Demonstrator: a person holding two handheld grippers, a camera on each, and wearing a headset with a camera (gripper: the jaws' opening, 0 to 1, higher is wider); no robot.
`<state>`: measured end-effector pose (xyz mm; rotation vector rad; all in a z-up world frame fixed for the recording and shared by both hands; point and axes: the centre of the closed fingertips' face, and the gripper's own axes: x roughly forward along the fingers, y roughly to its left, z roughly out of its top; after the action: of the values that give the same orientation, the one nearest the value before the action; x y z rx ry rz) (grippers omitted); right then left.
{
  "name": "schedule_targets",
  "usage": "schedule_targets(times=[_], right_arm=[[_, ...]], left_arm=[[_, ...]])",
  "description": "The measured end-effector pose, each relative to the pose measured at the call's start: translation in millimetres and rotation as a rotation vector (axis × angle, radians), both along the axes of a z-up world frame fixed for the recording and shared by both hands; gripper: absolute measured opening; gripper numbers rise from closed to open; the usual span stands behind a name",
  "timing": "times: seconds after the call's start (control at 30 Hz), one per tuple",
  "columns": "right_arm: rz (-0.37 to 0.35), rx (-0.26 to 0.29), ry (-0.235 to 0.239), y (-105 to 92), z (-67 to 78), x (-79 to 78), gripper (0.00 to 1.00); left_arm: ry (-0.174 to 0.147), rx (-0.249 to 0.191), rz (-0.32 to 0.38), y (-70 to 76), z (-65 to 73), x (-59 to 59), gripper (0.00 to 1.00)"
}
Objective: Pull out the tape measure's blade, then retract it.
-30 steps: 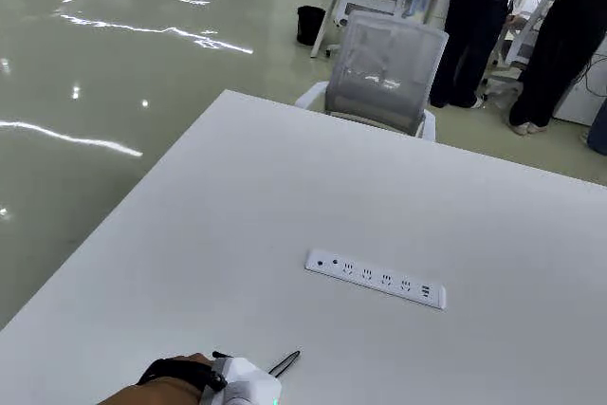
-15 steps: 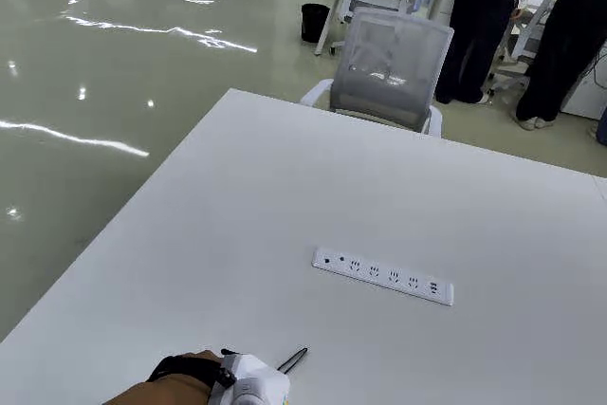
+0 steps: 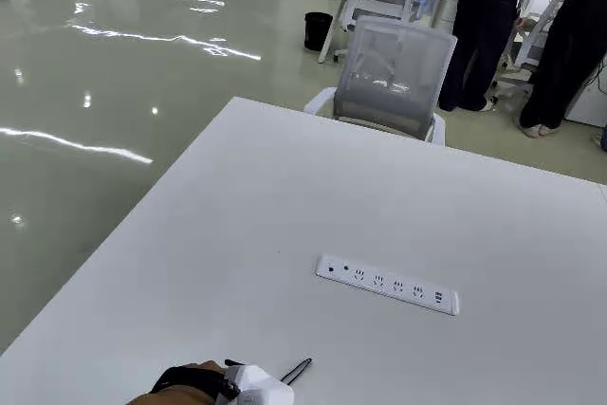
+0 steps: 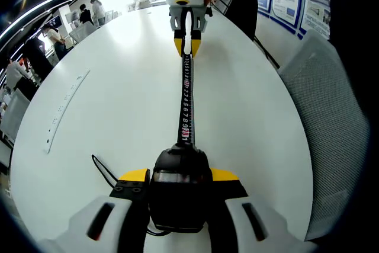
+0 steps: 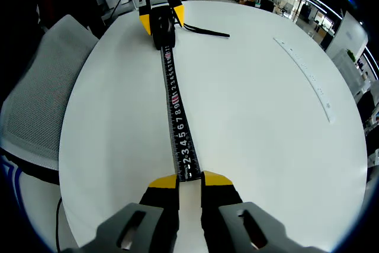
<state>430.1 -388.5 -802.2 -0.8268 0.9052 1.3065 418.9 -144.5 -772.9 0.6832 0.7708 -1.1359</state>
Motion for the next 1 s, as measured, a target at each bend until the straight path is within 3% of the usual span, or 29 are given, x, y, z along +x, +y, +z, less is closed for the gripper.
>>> schedule_targets(times=[1.0], right_arm=[[-0.026,0.010,0.005,-2.7,0.4,-0.3,0.11]], left_arm=[[-0.003,-0.002,0.004,0.0,-0.4,0.4,0.33]])
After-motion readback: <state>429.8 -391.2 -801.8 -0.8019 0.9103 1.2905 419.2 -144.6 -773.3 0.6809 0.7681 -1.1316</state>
